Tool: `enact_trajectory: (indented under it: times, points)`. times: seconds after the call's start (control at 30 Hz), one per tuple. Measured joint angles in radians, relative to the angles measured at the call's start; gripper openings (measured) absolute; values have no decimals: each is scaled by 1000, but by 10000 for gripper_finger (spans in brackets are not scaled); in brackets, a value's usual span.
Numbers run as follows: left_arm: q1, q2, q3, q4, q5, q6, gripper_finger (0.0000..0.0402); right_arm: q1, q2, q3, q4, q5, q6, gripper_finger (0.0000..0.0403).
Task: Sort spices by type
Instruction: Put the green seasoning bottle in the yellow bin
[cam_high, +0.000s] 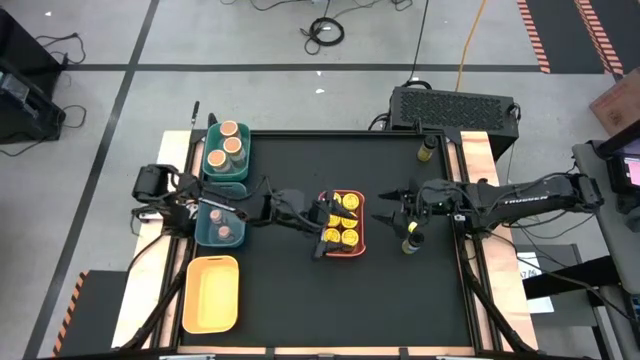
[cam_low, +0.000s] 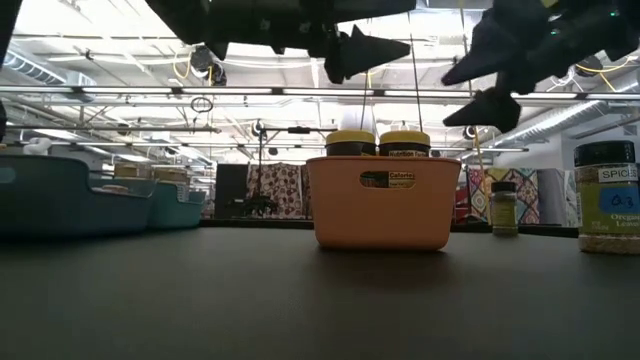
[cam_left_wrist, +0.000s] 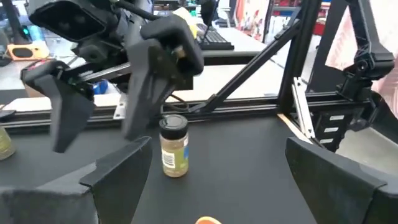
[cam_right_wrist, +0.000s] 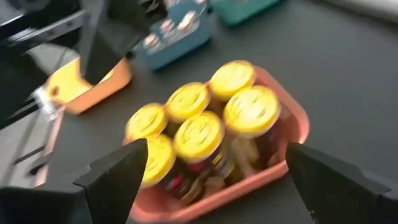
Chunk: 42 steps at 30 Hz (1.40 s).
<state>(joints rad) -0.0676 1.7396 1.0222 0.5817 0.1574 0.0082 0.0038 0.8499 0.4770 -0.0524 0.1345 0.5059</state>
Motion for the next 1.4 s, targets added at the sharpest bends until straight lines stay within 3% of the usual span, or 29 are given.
enact_trajectory:
  times: [0.13, 0.4, 0.67, 0.87, 1.13, 1.4]
  points:
    - [-7, 22, 0, 56, 1, 9, 370, 44, -17, 24, -73, -55, 71, 375]
    - [-2, 26, 18, 101, 1, 29, 370, 173, -21, 26, -81, -38, 136, 375]
    - [3, 26, 22, 78, 3, 32, 370, 263, -25, 27, -80, -281, 293, 375]
    - [3, 26, 22, 83, 3, 33, 370, 336, -25, 27, -85, -289, 441, 375]
    - [8, 34, 29, 100, 3, 56, 370, 410, -34, 27, -20, -261, 464, 375]
    - [14, 287, 265, 104, 35, 77, 370, 478, -127, 27, 316, -246, 175, 375]
